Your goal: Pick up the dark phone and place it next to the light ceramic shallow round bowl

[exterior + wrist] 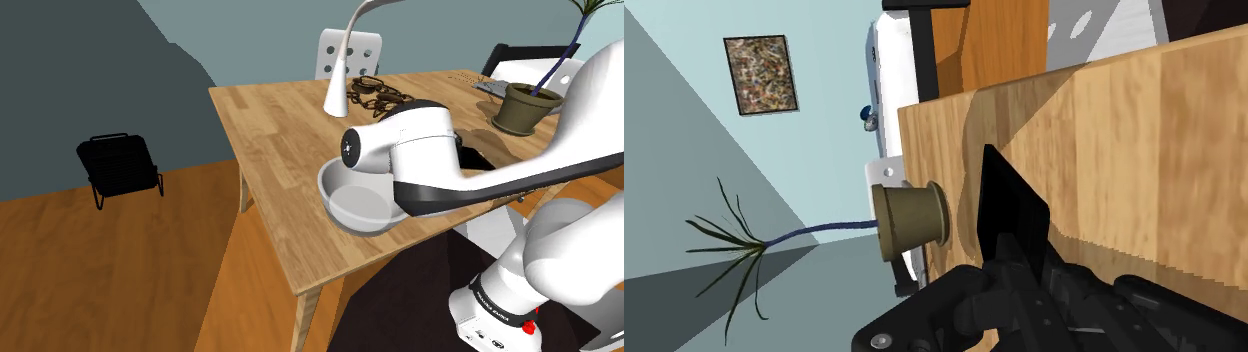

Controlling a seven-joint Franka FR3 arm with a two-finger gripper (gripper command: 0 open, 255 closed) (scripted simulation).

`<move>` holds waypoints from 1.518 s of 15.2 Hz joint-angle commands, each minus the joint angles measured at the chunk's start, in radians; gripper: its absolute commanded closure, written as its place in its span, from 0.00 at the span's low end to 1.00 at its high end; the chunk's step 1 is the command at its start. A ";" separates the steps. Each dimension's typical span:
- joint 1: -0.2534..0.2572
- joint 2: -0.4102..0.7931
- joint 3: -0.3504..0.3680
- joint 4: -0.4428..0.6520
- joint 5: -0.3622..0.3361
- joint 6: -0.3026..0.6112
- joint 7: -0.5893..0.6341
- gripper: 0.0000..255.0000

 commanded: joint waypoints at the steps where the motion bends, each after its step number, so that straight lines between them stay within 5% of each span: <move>1: -0.002 0.016 0.003 -0.012 0.006 0.017 0.024 1.00; 8: -0.003 0.086 0.007 -0.046 0.019 0.074 0.111 1.00; 16: 0.051 0.106 -0.045 -0.049 0.014 0.073 0.135 1.00; 17: 0.055 0.097 -0.043 -0.060 0.022 0.075 0.137 0.00; 23: 0.074 0.134 -0.047 -0.011 0.025 0.046 0.147 0.00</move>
